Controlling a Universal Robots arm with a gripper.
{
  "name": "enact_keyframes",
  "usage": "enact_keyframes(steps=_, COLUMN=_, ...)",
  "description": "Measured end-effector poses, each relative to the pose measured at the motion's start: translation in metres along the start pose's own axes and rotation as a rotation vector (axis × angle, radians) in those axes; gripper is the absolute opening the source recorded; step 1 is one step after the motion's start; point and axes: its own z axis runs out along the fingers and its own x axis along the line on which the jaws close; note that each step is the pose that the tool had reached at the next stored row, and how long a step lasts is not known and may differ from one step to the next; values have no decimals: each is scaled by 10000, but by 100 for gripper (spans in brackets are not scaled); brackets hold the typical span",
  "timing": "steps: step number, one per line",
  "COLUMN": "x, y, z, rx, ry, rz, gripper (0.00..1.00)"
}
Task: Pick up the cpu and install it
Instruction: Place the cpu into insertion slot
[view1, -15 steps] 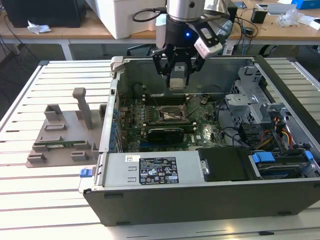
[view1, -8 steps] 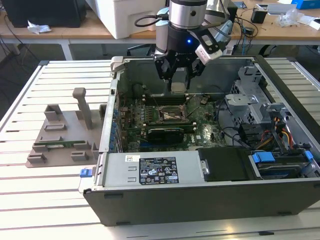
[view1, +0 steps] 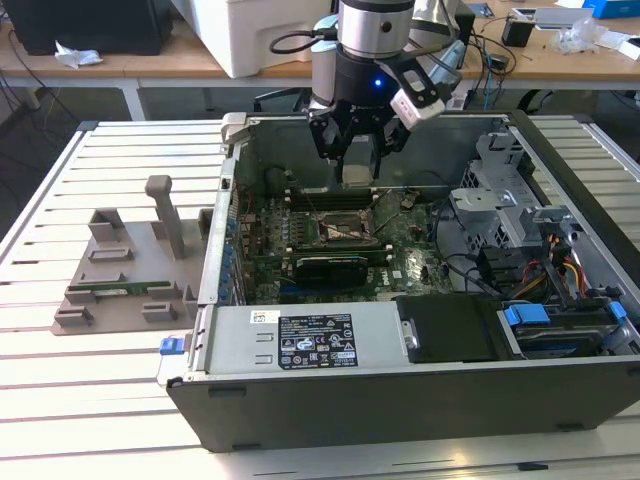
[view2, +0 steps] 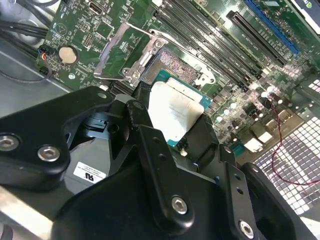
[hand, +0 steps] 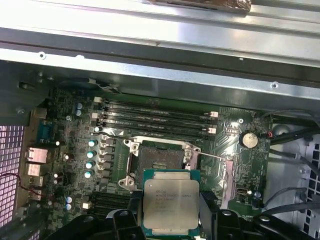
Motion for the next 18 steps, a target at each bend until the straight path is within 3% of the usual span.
enact_keyframes(steps=7, x=-1, y=0, z=6, rx=15, ry=-22, rz=1507, gripper=55)
enact_keyframes(steps=12, x=-1, y=0, z=9, rx=52, ry=-31, rz=2217, gripper=55)
enact_keyframes(steps=13, x=-1, y=0, z=9, rx=64, ry=-34, rz=2534, gripper=55)
enact_keyframes(steps=14, x=-1, y=0, z=11, rx=85, ry=-40, rz=2901, gripper=55)
enact_keyframes(steps=15, x=-2, y=0, z=11, rx=197, ry=-49, rz=3412, gripper=55)
enact_keyframes(steps=18, x=-2, y=0, z=11, rx=240, ry=-54, rz=3707, gripper=55)
